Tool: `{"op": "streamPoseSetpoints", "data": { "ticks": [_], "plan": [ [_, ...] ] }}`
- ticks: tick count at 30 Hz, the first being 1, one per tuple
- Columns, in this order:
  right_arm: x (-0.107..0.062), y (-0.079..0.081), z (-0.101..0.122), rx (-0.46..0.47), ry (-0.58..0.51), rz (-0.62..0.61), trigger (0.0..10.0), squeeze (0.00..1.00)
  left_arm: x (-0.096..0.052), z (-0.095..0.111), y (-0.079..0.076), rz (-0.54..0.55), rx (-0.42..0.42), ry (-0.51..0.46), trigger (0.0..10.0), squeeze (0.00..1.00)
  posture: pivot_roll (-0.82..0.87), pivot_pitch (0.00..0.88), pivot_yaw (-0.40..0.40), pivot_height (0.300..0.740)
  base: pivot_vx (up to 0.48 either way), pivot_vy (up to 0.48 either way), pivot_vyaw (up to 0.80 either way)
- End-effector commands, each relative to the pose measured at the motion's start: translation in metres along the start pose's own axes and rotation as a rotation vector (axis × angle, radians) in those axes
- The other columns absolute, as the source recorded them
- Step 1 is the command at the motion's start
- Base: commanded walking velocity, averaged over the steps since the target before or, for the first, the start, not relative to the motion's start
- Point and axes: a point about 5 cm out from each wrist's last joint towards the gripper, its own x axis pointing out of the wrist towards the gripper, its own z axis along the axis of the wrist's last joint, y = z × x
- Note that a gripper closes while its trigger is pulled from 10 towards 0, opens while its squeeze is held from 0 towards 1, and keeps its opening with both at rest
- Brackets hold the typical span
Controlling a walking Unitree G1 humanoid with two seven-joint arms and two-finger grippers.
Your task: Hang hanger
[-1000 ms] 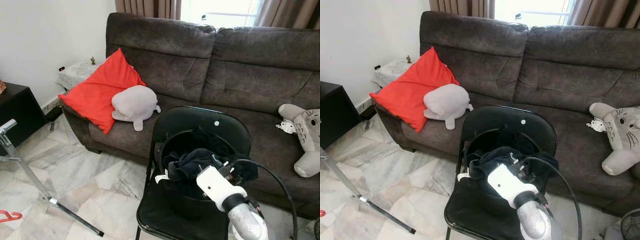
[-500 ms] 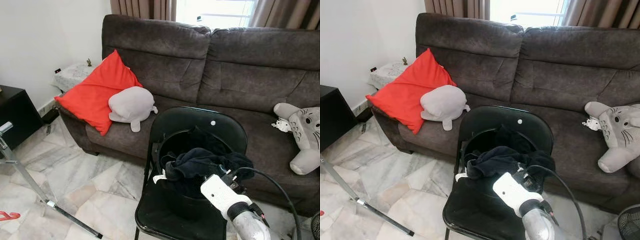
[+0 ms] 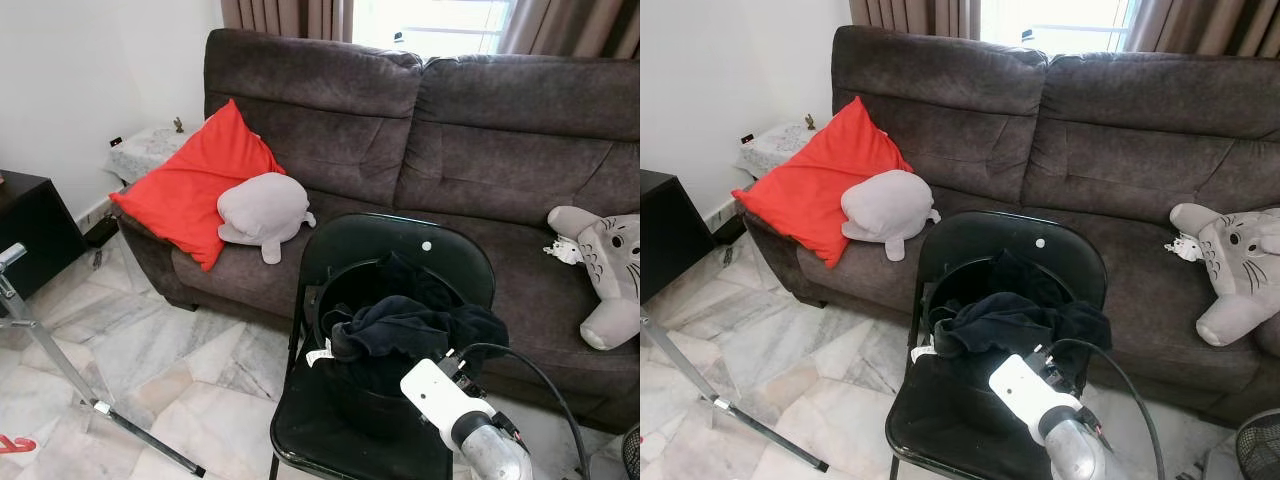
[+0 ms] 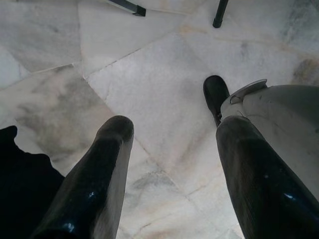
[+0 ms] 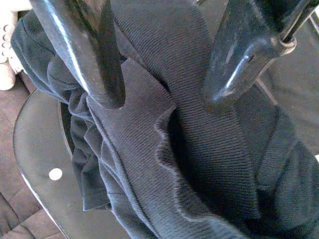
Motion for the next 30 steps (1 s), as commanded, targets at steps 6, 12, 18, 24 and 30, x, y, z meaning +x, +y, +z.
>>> {"op": "streamPoseSetpoints", "data": {
  "ticks": [6, 12, 18, 24, 30],
  "plan": [
    [0.006, -0.009, 0.004, 0.010, -0.026, -0.032, 10.0, 0.00, -0.001, -0.002, 0.003, 0.003, 0.006, 0.014, 10.0, 0.00, -0.10, 0.000, 0.043, 0.740, 0.000, 0.000, 0.00],
    [0.012, -0.009, 0.004, 0.014, -0.030, -0.035, 10.0, 0.00, -0.001, -0.002, 0.003, 0.003, 0.002, 0.012, 10.0, 0.00, -0.09, 0.000, 0.041, 0.740, 0.000, 0.000, 0.00],
    [0.018, -0.013, 0.001, 0.001, -0.026, -0.052, 10.0, 0.00, -0.001, -0.002, 0.003, 0.003, 0.003, 0.013, 10.0, 0.00, -0.09, 0.000, 0.046, 0.740, 0.000, 0.000, 0.00],
    [0.023, -0.020, 0.000, -0.020, -0.028, -0.077, 10.0, 0.00, -0.001, -0.003, 0.004, 0.005, 0.003, 0.014, 10.0, 0.00, -0.09, 0.000, 0.047, 0.740, 0.000, 0.000, 0.00],
    [0.028, -0.024, 0.006, -0.041, -0.068, -0.106, 10.0, 0.00, -0.001, -0.003, 0.004, 0.002, 0.006, 0.014, 10.0, 0.00, -0.09, 0.000, 0.050, 0.740, 0.000, 0.000, 0.00]
  ]
}}
